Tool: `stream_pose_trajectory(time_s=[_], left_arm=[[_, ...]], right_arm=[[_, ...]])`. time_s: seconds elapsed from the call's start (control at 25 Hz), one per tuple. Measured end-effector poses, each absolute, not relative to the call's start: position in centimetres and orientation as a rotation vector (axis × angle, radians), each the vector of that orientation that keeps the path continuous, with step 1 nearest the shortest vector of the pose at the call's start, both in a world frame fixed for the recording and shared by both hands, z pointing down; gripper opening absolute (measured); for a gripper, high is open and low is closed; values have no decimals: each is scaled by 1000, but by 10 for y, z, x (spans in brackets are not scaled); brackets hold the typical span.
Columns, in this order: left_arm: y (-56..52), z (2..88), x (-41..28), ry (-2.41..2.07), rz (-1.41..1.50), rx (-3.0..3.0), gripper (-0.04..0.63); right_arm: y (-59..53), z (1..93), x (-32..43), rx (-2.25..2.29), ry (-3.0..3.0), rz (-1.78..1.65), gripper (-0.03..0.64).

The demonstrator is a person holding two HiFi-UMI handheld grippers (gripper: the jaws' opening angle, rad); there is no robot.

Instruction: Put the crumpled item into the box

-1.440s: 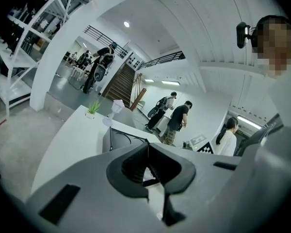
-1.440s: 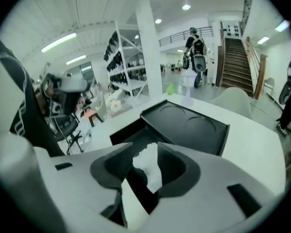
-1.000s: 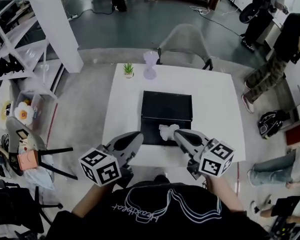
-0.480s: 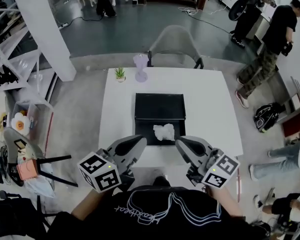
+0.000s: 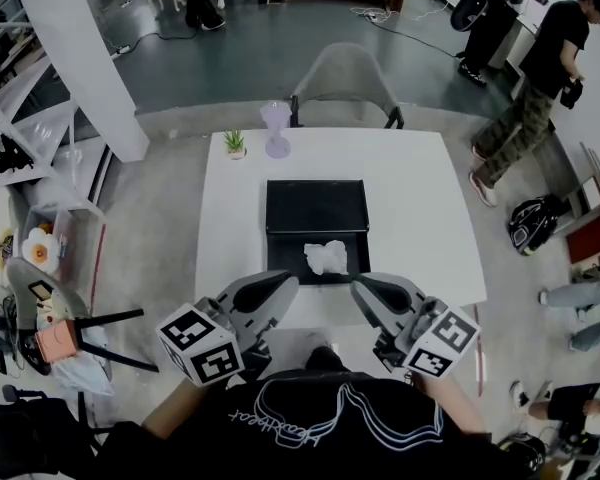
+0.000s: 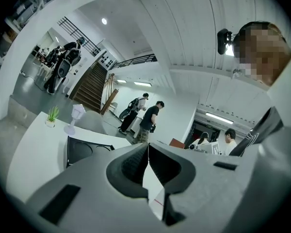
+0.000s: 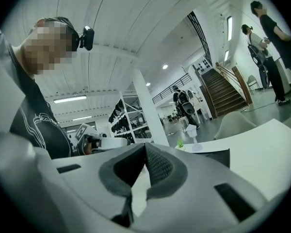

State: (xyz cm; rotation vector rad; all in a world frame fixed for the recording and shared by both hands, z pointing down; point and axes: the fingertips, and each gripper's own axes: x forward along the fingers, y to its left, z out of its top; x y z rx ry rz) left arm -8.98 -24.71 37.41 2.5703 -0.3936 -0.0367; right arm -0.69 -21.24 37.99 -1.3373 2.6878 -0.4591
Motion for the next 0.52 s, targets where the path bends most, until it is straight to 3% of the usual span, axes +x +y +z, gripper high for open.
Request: stream_pose_trajectory(time_s=[0.52], left_arm=[[-253,384,-77,-417,-4,2549,8]], right_arm=[[-219,386,4,-1337,2736,-457,3]])
